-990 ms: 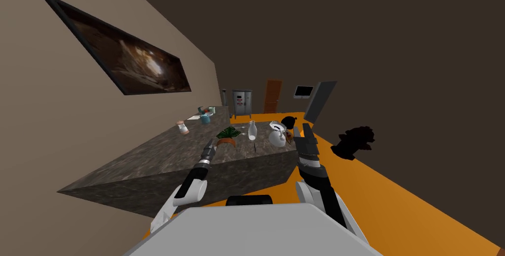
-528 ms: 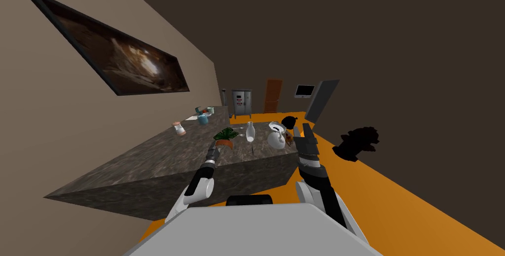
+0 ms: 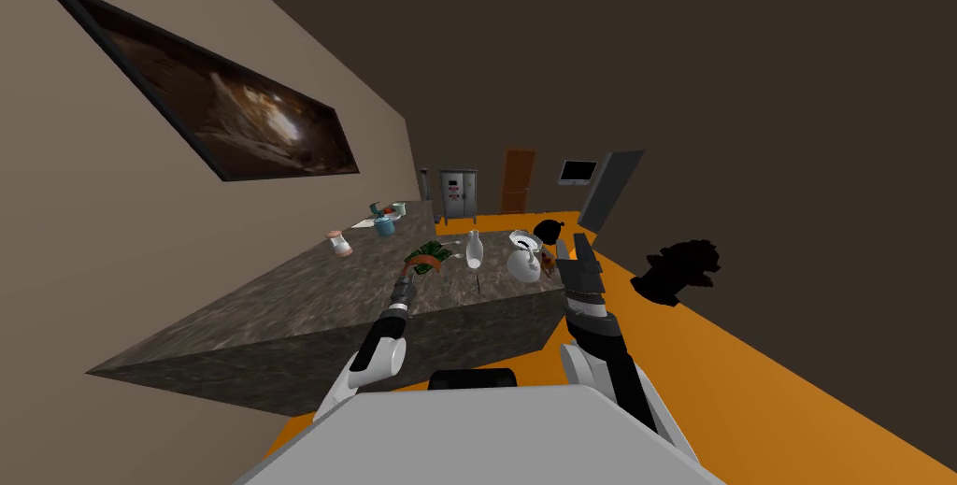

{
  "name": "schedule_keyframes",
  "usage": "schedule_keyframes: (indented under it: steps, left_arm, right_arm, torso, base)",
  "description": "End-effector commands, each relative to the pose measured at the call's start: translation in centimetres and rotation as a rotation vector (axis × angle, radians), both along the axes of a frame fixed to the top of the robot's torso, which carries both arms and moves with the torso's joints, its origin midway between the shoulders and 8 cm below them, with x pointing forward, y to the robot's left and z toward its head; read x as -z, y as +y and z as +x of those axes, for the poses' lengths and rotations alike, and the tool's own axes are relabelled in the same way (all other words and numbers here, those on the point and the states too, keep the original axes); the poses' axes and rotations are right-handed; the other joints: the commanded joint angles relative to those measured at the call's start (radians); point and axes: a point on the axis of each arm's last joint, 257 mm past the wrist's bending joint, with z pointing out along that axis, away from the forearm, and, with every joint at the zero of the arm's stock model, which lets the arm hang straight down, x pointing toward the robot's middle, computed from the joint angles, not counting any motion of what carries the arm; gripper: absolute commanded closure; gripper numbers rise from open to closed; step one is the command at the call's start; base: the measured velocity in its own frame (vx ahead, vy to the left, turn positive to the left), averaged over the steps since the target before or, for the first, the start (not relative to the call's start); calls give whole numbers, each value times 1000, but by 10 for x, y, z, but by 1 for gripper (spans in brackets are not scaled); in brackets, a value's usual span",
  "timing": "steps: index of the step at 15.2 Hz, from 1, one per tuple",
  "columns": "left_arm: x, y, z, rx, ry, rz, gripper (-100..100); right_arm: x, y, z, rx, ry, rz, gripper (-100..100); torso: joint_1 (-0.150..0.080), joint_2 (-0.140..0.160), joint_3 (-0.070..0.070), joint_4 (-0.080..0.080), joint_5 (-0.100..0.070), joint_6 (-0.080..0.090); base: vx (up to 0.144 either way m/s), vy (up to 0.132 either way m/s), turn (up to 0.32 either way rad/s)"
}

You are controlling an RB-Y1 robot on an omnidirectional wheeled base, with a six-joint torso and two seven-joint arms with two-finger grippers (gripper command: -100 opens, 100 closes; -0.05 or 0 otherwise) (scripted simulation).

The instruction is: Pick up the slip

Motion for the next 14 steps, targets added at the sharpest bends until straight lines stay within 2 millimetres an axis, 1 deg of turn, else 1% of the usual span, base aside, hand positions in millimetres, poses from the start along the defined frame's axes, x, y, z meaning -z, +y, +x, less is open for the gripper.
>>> schedule_keyframes:
  steps: [1,5,6,9,11,12,14]
  left_arm:
    - [-2,9,1,8,4,37,-100]
    - [-9,26,6,14,9,88,-100]
    - [-14,34,12,5,8,97,-100]
    - [-20,41,22,-14,6,86,-100]
    - [-28,53,30,-25,5,103,-100]
    - [-30,55,33,-32,4,97,-100]
    - [-30,49,38,-48,1,47,-100]
  right_arm:
    - [0,0,0,0,0,0,0]
    - [0,0,0,0,0,0,0]
    - [0,0,0,0,0,0,0]
    - [0,0,0,0,0,0,0]
    - [0,0,0,0,0,0,0]
    - [0,0,0,0,0,0,0]
    - [0,0,0,0,0,0,0]
  torso:
    - [0,0,0,0,0,0]
    - [1,0,0,0,0,0]
    - [1,0,0,0,0,0]
    - [2,1,0,0,0,0]
    - [2,1,0,0,0,0]
    - [2,1,0,0,0,0]
    - [1,1,0,0,0,0]
  base:
    - [-1,-1,-15]
    - [-2,3,-23]
    - [-16,14,-65]
    - [-18,18,-75]
    - [-18,17,-76]
    - [-16,17,-65]
    - [-15,15,-63]
